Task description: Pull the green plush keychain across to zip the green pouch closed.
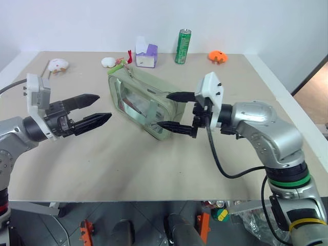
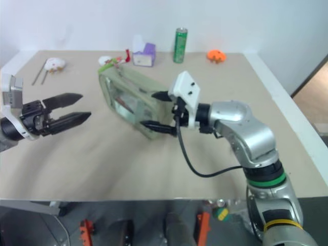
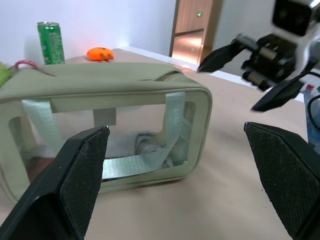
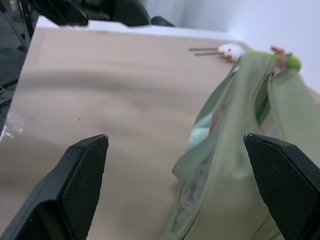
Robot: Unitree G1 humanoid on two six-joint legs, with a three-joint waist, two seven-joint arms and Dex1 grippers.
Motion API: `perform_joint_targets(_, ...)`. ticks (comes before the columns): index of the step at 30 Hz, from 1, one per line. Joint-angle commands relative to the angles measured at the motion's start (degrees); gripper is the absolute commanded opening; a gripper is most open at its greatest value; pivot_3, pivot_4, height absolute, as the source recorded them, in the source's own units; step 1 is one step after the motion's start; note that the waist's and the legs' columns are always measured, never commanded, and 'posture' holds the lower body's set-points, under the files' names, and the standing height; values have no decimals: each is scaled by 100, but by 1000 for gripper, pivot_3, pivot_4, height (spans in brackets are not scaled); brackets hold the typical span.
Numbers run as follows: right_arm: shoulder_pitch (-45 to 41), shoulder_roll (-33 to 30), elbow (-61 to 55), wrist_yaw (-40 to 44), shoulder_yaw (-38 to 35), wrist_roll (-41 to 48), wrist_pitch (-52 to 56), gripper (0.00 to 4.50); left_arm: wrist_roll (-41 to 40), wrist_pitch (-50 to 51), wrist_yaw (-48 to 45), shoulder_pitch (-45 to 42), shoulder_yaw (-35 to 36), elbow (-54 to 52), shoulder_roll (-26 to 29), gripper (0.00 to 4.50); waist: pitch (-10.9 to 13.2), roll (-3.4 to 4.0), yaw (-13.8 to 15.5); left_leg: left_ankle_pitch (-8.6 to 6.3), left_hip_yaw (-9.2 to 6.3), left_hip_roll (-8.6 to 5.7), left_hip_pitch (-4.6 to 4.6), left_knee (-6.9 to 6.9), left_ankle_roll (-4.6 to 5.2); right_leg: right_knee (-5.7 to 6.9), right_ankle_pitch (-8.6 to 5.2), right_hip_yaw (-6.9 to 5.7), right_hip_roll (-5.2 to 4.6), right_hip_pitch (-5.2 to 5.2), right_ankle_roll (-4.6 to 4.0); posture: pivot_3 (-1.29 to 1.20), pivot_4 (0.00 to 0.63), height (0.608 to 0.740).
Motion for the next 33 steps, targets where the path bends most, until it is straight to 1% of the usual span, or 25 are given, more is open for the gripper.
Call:
perform_joint_targets(1,-316,178,389,7,147,-500,-514,4500,-154,-35,-28,4,104,-312,32,4469,0,0,-6,0,0,0,0,0,0,0,0,0,0,0,-1,0,150,740)
perform_joint_targets(7,-516,473,898,106,204,-901,-969,4500,-216,-64,83,150,162,-489,-3,4469,0,0,-1,2,-3,0,-1,0,0,1,4,-2,1,-1,-5,0,150,740)
perform_joint_targets(9,-560,551,1010,149,186,-965,-1050,4500,-228,-77,139,199,177,-525,-18,4469,0,0,-2,2,-2,0,-1,0,0,1,18,-1,0,-1,-29,0,150,740)
perform_joint_targets(14,-471,686,1168,275,298,-1200,-1269,4500,-242,-109,219,266,195,-567,-40,4469,0,0,-1,2,-4,-1,-1,0,-1,1,19,-3,0,0,-31,0,150,740)
perform_joint_targets(15,-443,719,1179,287,303,-1236,-1303,4089,-246,-113,227,281,201,-577,-42,4500,0,0,-1,2,-4,-1,-1,0,-1,1,19,-3,0,0,-31,0,150,740)
perform_joint_targets(16,-411,749,1199,297,318,-1278,-1346,3956,-242,-119,234,292,211,-574,-43,4500,0,0,-1,2,-4,0,0,0,-1,1,19,-3,1,0,-31,0,150,740)
perform_joint_targets(24,-251,795,1374,411,347,-1525,-1561,1313,-251,-193,350,286,259,-604,-63,4500,0,0,-1,2,-6,-1,0,0,-2,2,20,-4,1,0,-32,0,150,740)
perform_joint_targets(25,-231,783,1373,434,350,-1546,-1571,867,-269,-202,396,257,270,-601,-83,4500,0,0,0,3,-5,-1,0,0,-2,2,20,-3,1,0,-32,0,150,740)
perform_joint_targets(26,-213,771,1376,452,358,-1572,-1580,538,-286,-202,434,229,277,-593,-98,4500,0,0,0,3,-5,-1,0,0,-2,2,20,-4,1,0,-32,0,150,740)
perform_joint_targets(27,-198,756,1374,475,376,-1605,-1604,114,-325,-199,473,190,290,-577,-129,4500,0,0,0,3,-6,0,0,0,-2,2,20,-4,1,1,-32,0,150,740)
perform_joint_targets(28,-189,749,1373,491,388,-1631,-1623,46,-370,-187,514,151,307,-557,-158,4500,0,0,0,3,-8,-1,0,0,-2,2,20,-5,1,1,-32,0,150,740)
perform_joint_targets(33,-169,702,1374,612,369,-1710,-1741,46,-496,-164,633,65,347,-505,-221,4500,0,0,1,4,-8,-1,0,0,-4,3,20,-5,2,2,-32,0,150,740)
